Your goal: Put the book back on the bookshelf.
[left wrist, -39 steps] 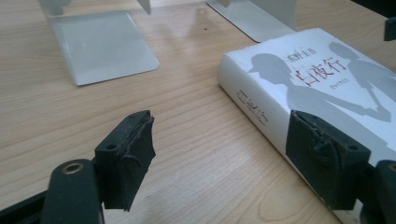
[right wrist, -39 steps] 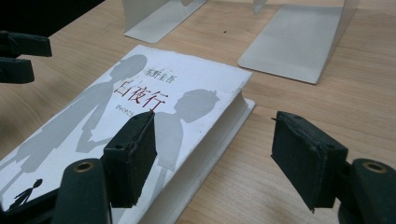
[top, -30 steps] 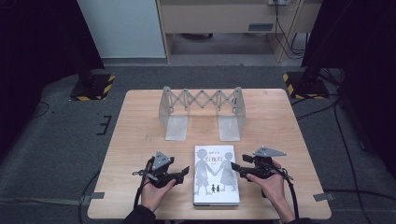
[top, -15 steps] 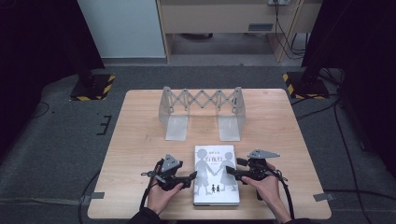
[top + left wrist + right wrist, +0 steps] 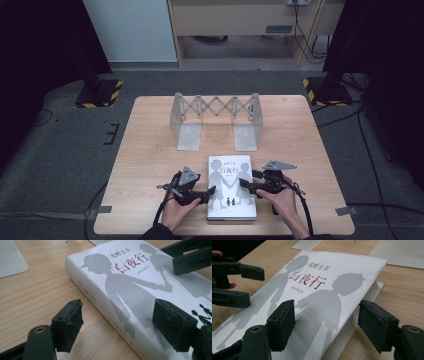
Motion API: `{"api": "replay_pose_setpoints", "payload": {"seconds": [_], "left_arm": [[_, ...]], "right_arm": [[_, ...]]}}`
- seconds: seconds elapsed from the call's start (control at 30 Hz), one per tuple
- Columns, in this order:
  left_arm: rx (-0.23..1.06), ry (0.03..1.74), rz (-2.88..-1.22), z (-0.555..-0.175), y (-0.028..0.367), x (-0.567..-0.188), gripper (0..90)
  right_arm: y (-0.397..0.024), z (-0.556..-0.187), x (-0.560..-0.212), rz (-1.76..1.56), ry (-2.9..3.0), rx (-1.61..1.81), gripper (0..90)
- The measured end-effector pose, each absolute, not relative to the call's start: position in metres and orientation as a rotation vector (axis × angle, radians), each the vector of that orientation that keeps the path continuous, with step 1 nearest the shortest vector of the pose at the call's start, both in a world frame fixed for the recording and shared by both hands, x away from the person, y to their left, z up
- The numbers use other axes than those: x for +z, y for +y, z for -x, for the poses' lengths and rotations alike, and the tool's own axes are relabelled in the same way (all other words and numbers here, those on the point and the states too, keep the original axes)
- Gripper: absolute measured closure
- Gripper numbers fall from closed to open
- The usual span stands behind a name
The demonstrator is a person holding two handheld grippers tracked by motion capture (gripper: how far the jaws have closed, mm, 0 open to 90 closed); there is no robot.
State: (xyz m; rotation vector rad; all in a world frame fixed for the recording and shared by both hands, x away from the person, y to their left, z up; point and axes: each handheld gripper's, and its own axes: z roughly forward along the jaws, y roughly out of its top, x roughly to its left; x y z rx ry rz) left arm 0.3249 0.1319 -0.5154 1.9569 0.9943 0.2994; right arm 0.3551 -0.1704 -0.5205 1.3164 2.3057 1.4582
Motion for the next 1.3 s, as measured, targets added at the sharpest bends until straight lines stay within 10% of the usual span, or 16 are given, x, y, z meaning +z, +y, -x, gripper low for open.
{"api": "replay_pose_setpoints", "payload": {"seconds": [1.3], "left_arm": [[0.342, 1.016, -1.956, -0.327, 0.144, -0.514, 25.1]], "right_arm": [[-0.165, -0.356, -0.514, -1.288, 2.248, 1.546, 26.5]]}}
